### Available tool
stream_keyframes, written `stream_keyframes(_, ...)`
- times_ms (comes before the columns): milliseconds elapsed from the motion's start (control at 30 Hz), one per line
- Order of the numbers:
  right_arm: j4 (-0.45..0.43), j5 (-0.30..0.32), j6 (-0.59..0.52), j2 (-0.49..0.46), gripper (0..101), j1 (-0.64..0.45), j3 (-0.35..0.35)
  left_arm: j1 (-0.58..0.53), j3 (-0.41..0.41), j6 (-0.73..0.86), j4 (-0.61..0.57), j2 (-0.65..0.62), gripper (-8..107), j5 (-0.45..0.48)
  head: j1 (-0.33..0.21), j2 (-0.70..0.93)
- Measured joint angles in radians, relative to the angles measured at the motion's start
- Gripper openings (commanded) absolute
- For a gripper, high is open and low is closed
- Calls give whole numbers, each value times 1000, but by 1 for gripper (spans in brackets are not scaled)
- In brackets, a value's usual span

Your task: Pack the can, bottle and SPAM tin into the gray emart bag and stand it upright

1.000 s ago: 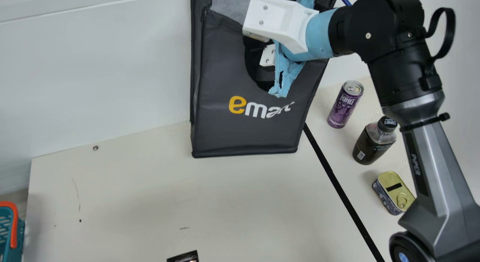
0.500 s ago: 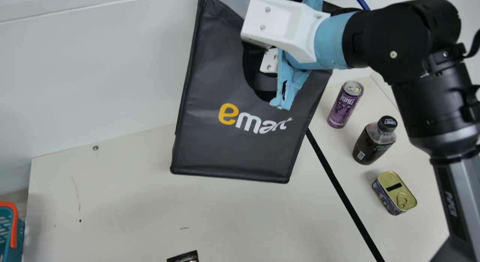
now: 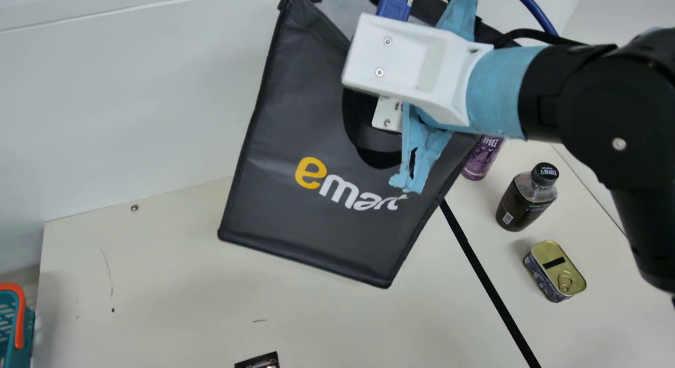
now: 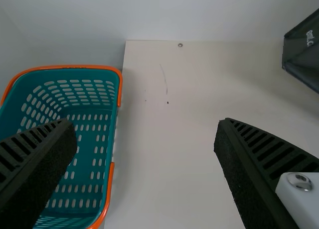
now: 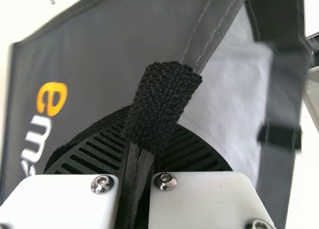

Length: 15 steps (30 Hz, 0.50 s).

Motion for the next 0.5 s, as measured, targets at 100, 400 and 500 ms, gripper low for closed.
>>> stream_keyframes(100, -17, 0, 14, -23, 0, 21, 22, 0, 0, 0, 0, 0, 90, 0, 0, 2)
stream_keyframes(400, -64, -2, 43, -76, 0, 79, 103, 0, 0, 0, 0, 0, 90, 0, 0, 2)
stream_keyframes(500, -79, 0, 53, -91, 0, 101, 135, 0, 0, 0, 0, 0, 90, 0, 0, 2)
